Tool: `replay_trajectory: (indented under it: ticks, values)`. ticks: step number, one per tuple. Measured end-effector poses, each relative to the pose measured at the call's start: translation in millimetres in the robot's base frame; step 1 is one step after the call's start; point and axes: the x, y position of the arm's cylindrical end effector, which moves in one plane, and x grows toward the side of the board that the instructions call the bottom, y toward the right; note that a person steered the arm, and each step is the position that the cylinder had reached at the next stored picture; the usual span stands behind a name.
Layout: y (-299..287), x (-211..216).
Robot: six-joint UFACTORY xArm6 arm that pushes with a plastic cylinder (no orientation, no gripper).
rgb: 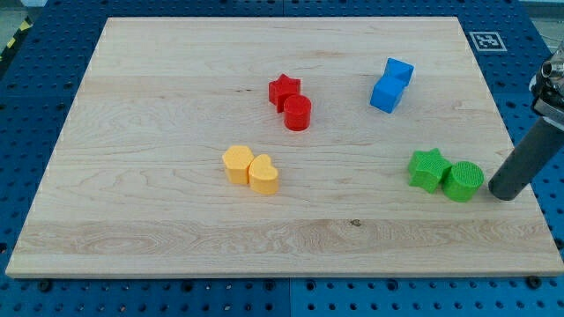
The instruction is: Separate the green blocks
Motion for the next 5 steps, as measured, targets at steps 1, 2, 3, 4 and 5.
replay_trajectory:
  ticks: [1,2,3,4,5]
  values:
    - [-32,-10]
    - [-41,-10]
    - [-41,-10]
    - [-34,-25]
    - [-33,-31]
